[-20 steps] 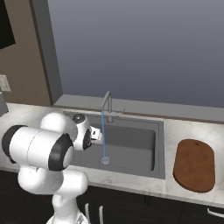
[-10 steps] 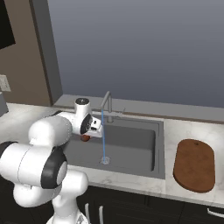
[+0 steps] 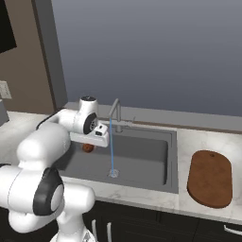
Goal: Pick the pear from the sink and place it on the cutting board to airdry. Then turn off the sink faucet.
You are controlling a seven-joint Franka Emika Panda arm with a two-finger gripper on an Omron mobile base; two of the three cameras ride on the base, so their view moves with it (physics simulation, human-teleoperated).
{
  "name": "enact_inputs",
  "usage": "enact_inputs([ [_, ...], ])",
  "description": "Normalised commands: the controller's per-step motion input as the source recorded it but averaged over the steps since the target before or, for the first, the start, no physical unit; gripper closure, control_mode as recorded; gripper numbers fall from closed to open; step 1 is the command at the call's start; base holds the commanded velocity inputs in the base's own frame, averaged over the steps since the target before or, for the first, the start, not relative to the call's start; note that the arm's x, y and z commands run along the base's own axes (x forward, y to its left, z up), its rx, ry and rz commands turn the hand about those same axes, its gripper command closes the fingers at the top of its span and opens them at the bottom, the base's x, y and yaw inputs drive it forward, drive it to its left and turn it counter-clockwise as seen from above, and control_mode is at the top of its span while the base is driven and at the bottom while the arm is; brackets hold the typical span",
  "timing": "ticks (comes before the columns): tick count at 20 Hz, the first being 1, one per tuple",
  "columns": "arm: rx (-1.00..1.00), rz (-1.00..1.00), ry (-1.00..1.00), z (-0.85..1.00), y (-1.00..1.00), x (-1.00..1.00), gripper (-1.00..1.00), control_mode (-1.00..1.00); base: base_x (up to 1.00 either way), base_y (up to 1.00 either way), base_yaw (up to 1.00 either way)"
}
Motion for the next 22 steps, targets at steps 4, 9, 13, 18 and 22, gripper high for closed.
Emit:
enact_inputs([
  [4, 0.01, 0.0, 0.15, 0.26, 0.0, -0.52, 1.0, -1.0, 0.0, 0.0, 0.0],
  [9, 0.02, 0.0, 0.14, 0.25, 0.0, -0.57, 1.0, -1.0, 0.0, 0.0, 0.0],
  [13, 0.02, 0.0, 0.1, 0.29, -0.1, -0.64, 1.0, -1.0, 0.0, 0.0, 0.0],
  [18, -0.03, 0.0, -0.1, 0.31, -0.19, -0.64, 1.0, -1.0, 0.0, 0.0, 0.0],
  [22, -0.03, 0.0, -0.09, 0.33, -0.38, -0.54, 1.0, -1.0, 0.0, 0.0, 0.0],
])
